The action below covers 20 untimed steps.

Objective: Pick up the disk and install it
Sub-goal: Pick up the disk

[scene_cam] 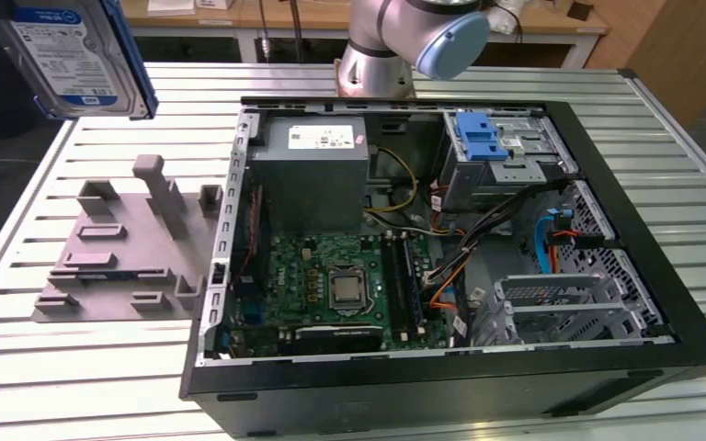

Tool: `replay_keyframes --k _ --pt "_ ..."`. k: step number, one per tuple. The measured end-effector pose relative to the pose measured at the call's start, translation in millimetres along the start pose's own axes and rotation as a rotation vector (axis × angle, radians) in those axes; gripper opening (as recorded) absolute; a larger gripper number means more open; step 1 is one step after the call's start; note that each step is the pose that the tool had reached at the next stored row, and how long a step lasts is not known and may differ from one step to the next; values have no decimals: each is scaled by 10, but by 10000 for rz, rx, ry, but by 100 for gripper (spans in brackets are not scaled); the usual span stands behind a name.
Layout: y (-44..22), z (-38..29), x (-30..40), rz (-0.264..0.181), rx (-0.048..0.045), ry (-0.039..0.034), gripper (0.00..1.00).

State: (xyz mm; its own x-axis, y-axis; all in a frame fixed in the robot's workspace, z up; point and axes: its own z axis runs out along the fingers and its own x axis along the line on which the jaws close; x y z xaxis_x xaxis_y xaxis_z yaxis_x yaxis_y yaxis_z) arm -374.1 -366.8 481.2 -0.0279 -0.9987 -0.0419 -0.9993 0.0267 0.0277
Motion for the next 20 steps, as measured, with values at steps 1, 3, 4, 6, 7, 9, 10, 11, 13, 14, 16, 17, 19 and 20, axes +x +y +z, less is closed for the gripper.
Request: replay_keyframes --k 1,3,4,6,7,9,10,11,13,14,16,17,19,20 --pt "-16 0 0 0 0 0 36" --pt "-54 -1 2 0 0 0 36" --pt "-75 -2 4 0 0 0 36" --pt "-108 -3 10 0 0 0 36" --pt "-119 -4 16 0 0 0 36" --pt "-137 -6 38 0 -1 1 36" --pt "-146 -6 53 0 0 0 36" --pt "-151 -7 68 0 0 0 36" --pt "-158 -9 108 1 0 0 36" --pt "-162 -10 127 0 -1 0 36" --pt "-170 -11 165 0 1 -1 36" --pt "-177 -12 179 0 0 -1 36" --pt "-205 -14 191 -1 0 -1 36" --pt "-226 -15 196 0 -1 0 36"
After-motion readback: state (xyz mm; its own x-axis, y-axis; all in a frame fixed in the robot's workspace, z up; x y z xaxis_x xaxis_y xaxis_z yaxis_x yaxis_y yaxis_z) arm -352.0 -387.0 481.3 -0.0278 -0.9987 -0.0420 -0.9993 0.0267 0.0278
